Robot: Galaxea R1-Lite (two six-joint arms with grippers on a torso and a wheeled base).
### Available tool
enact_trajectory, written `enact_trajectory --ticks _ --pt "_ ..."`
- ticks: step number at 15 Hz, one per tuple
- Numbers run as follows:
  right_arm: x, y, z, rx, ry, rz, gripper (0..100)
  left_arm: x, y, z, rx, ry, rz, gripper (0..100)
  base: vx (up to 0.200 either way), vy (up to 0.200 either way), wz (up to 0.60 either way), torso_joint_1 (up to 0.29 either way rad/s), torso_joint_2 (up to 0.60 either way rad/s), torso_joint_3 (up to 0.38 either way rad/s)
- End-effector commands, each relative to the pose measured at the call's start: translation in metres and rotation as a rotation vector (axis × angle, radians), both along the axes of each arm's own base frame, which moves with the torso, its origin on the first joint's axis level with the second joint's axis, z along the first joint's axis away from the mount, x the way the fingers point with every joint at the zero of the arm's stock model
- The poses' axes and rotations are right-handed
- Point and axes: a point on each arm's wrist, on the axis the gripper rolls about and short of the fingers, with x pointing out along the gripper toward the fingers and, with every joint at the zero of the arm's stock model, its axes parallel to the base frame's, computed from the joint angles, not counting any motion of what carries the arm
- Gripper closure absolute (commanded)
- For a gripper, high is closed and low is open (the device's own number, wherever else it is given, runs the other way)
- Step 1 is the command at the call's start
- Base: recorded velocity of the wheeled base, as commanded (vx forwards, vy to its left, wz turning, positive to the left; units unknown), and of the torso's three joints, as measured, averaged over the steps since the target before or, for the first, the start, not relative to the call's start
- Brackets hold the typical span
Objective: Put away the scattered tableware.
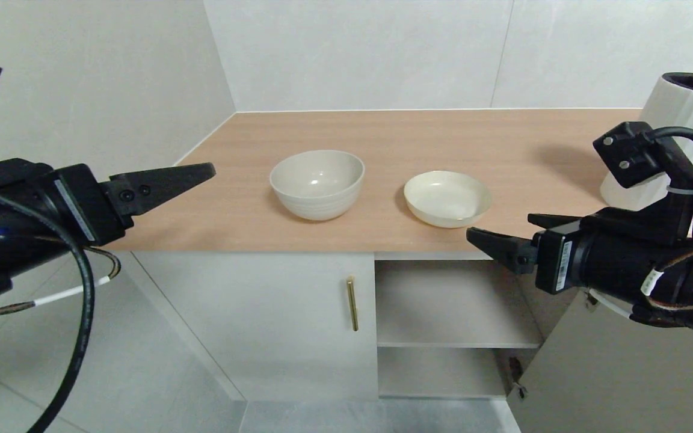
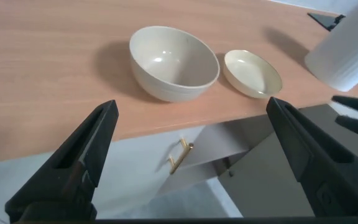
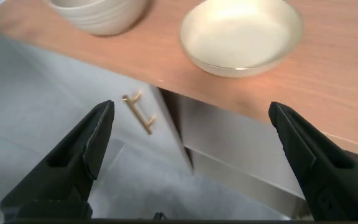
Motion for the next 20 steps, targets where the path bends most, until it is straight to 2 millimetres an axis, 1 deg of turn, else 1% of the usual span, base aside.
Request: enact_trajectory --ticks 1,3,4,5,6,7,8,9,10,12,13,14,15,17,20 --pt "0.011 0.006 0.007 -0.013 -0.026 -0.005 0 0.021 -0.007 -0.004 0.013 0.037 0.003 0 0.000 0.000 0.00 0.041 -0.06 -0.027" --pt "0.045 0.014 0.015 -0.014 -0.028 -0.077 0 0.053 -0.017 -0.011 0.030 0.090 0.014 0 0.000 0.000 0.00 0.000 0.00 0.000" --pt "0.059 0.016 0.022 -0.021 -0.016 -0.108 0 0.064 -0.020 -0.012 0.033 0.099 0.023 0 0.000 0.000 0.00 0.000 0.00 0.000" --pt "0.076 0.017 0.029 -0.037 0.035 -0.142 0 0.076 -0.024 -0.011 0.029 0.118 0.032 0 0.000 0.000 0.00 0.000 0.00 0.000" --pt "0.081 0.018 0.035 -0.022 0.085 -0.167 0 0.081 -0.025 -0.010 0.025 0.150 0.034 0 0.000 0.000 0.00 0.000 0.00 0.000" --pt "0.087 0.020 0.032 0.005 0.157 -0.231 0 0.083 -0.026 -0.007 0.027 0.202 0.037 0 0.000 0.000 0.00 0.000 0.00 0.000" --pt "0.093 0.020 0.027 0.030 0.191 -0.284 0 0.086 -0.027 -0.004 0.041 0.256 0.038 0 0.000 0.000 0.00 0.000 0.00 0.000" --pt "0.098 0.022 0.023 0.016 0.185 -0.311 0 0.085 -0.027 0.004 0.053 0.326 0.045 0 0.000 0.000 0.00 0.000 0.00 0.000" --pt "0.098 0.022 0.023 0.023 0.175 -0.315 0 0.087 -0.028 0.010 0.031 0.359 0.066 0 0.000 0.000 0.00 0.000 0.00 0.000" --pt "0.100 0.023 0.022 0.028 0.162 -0.342 0 0.101 -0.031 0.012 -0.022 0.370 0.149 0 0.000 0.000 0.00 0.000 0.00 0.000" --pt "0.105 0.024 0.019 0.033 0.142 -0.380 0 0.112 -0.036 0.005 -0.005 0.375 0.231 0 0.000 0.000 0.00 0.000 0.00 0.000" --pt "0.105 0.024 0.019 0.036 0.135 -0.392 0 0.118 -0.046 0.003 0.000 0.357 0.257 0 0.000 0.000 0.00 0.000 0.00 0.000" --pt "0.106 0.024 0.016 0.042 0.115 -0.427 0 0.122 -0.052 0.003 -0.012 0.334 0.273 0 0.000 0.000 0.00 0.000 0.00 0.000" --pt "0.106 0.024 0.017 0.062 0.093 -0.432 0 0.130 -0.067 0.000 -0.049 0.282 0.291 0 0.000 0.000 0.00 0.000 0.00 0.000" --pt "0.106 0.024 0.018 0.063 0.092 -0.432 0 0.139 -0.073 -0.010 -0.033 0.290 0.316 0 0.000 0.000 0.00 0.000 0.00 0.000"
